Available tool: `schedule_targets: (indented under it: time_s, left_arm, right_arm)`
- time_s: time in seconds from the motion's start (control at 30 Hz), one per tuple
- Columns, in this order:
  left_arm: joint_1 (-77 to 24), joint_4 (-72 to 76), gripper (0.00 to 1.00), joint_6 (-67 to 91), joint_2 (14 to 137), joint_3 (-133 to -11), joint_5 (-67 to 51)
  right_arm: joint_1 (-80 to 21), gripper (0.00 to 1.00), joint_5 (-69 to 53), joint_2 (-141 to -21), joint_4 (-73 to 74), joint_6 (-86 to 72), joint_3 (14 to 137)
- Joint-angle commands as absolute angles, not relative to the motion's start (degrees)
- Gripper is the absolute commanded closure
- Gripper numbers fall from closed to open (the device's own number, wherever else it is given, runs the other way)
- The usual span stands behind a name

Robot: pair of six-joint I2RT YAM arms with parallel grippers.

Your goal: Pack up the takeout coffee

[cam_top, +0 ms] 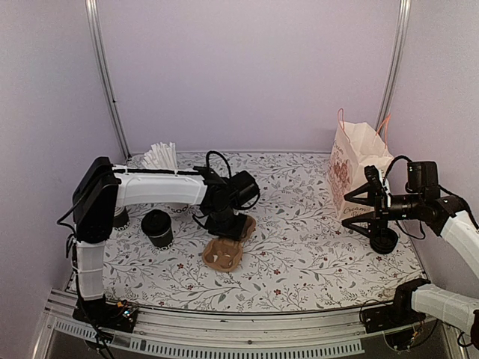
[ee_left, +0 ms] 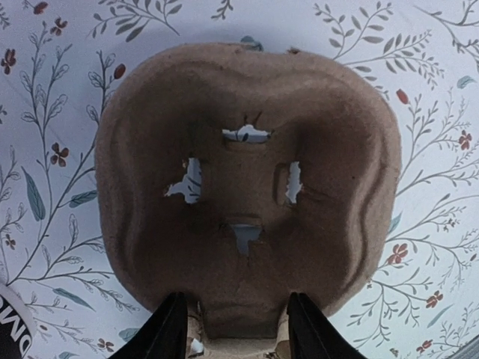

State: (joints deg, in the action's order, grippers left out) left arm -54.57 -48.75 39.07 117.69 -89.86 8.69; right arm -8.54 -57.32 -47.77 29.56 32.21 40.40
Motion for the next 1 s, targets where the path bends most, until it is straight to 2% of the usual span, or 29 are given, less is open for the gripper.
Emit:
schedule_targets:
  time_s: [0.0,0.43,0.73,0.83,0.97]
  left_arm:
    - [-53.9,-48.9,0.52,39.0,118.6,-90.0,8.2]
    - [-53.9,-48.9,0.61,38.7,119.1,-90.0,6.8]
    - [-54.5,-48.9,0.65,38.1,114.6,-90.2,7.6]
    - [-55.1,-49.0,0.66,37.2,112.5,-90.5,7.6]
    - [-56.7,-49.0,0.66,36.1,109.7,-90.7,7.5]
  right_arm:
    - [-8.2,0.10,-57.0,-47.6,30.1,32.6,40.2]
    - [-8.2,0.10,-56.8,-47.3,30.1,32.7,40.2]
    - [-8.1,0.11,-58.2,-46.3,30.8,32.4,40.9]
    - [-8.1,0.10,-59.7,-44.0,35.8,32.0,45.9]
    - [-8.1,0.10,-55.4,-43.8,46.3,34.7,61.3]
